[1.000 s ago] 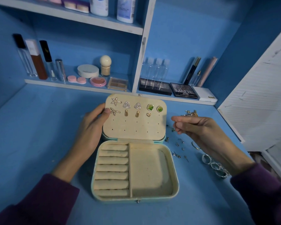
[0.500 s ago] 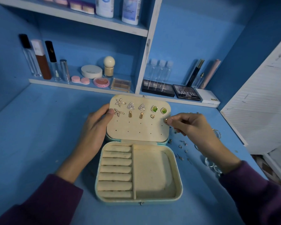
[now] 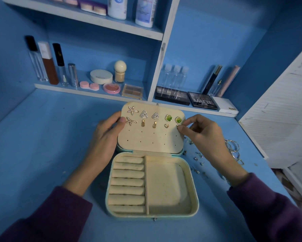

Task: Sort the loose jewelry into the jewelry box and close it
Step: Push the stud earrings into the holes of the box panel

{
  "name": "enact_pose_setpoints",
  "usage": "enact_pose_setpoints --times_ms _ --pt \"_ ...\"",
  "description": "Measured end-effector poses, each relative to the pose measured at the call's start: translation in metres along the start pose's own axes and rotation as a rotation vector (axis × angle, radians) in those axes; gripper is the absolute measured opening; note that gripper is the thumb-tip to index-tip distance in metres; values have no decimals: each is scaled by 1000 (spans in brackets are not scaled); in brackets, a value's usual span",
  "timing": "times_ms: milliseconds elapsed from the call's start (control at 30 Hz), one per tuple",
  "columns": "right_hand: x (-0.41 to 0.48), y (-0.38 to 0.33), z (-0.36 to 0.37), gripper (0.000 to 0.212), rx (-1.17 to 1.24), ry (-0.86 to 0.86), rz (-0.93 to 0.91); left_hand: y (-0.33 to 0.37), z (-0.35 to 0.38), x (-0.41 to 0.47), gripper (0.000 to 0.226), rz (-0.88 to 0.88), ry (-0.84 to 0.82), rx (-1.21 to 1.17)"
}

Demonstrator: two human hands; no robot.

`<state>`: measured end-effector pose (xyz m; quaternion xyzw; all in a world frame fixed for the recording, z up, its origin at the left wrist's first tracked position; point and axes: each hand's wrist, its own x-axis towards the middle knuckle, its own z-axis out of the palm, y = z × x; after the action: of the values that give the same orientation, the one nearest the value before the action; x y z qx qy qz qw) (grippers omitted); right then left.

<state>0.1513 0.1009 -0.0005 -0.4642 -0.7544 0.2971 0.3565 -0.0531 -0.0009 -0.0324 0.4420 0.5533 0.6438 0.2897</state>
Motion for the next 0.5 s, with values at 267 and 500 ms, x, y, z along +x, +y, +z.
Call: enact_pose_setpoints --times_ms 267,500 --pt "-4 3 2 15 -39 51 -99 0 0 0 31 -7 3 7" --pt "-9 4 0 24 -108 29 -145 1 0 0 30 -6 0 -1"
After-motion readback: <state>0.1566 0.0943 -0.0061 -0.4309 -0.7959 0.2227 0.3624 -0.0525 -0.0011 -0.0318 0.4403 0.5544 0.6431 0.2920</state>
